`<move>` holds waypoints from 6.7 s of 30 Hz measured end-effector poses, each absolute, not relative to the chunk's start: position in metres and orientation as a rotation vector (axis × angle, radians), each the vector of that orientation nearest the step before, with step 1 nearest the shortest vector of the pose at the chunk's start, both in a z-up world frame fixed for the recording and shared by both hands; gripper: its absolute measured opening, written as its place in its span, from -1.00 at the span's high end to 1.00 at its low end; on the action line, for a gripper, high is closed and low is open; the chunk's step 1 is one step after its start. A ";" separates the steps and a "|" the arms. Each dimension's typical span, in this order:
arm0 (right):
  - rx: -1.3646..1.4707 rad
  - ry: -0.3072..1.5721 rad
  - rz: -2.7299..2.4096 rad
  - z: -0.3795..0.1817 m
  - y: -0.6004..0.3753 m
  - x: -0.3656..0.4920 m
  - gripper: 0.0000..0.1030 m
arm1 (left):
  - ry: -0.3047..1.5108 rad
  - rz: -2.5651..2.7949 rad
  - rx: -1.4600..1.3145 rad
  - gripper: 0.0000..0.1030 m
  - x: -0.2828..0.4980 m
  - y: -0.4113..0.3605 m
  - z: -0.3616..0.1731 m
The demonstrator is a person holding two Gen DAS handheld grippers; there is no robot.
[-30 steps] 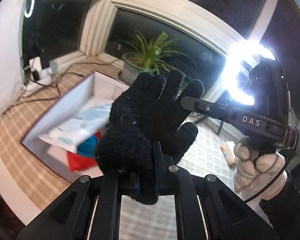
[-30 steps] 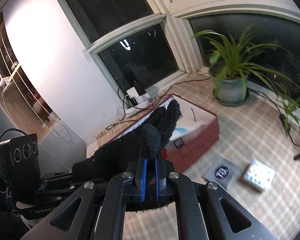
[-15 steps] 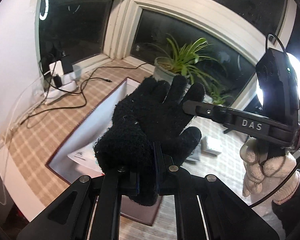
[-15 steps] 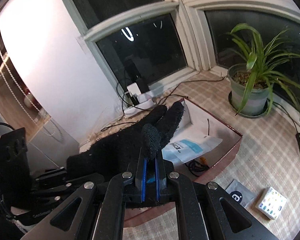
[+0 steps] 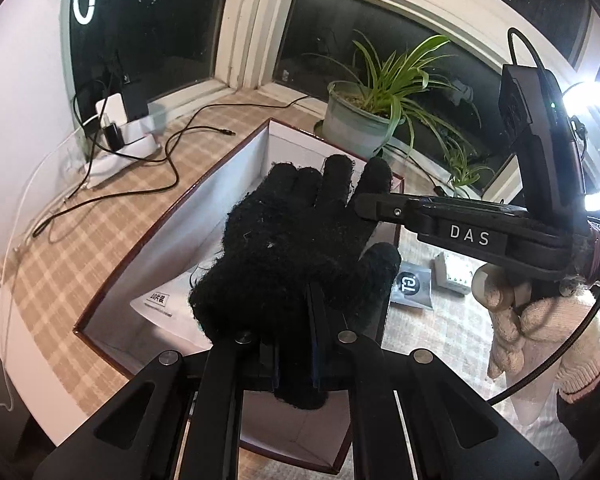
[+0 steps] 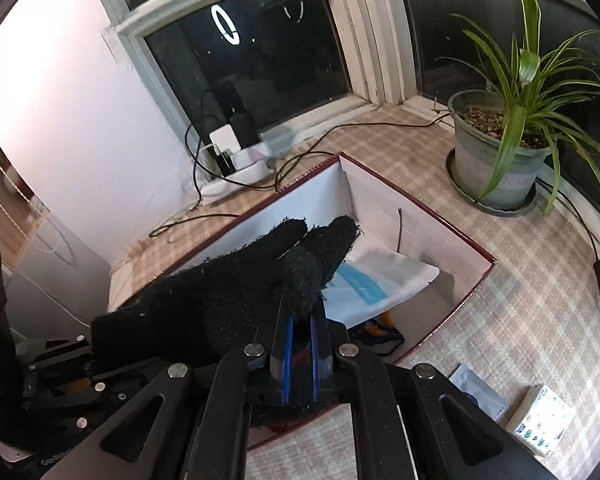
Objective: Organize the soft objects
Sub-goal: 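Carry both gloves into the box and open both tools, then withdraw both tools from the box toward the orange parcel, then close both tools on the orange parcel, then lift the orange parcel with both tools and carry it over the box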
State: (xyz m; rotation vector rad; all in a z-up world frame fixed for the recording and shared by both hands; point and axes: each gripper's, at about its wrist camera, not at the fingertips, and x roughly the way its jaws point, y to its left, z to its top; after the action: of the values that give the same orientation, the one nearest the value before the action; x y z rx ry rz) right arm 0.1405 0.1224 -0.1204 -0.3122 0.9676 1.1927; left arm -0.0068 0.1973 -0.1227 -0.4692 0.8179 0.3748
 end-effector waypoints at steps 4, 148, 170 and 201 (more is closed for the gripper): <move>-0.326 0.964 1.190 -0.122 0.124 0.141 0.79 | 0.827 0.380 -0.472 0.79 -0.005 0.198 -0.124; 0.291 1.146 0.717 -0.173 -0.405 0.291 0.24 | 0.980 -0.309 -0.375 0.02 0.211 -0.216 -0.163; 0.206 1.033 0.863 -0.073 -0.276 0.166 0.24 | 0.819 -0.230 -0.370 0.03 0.070 -0.079 -0.082; 0.005 1.021 1.104 -0.055 0.052 0.106 0.24 | 0.833 -0.012 -0.488 0.03 0.004 0.197 -0.073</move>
State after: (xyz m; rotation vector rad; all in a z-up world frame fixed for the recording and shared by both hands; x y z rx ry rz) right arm 0.1057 0.0523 -0.0545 0.0050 1.0210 1.1038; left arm 0.0041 0.1966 -0.0727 -0.4883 0.8326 -0.0120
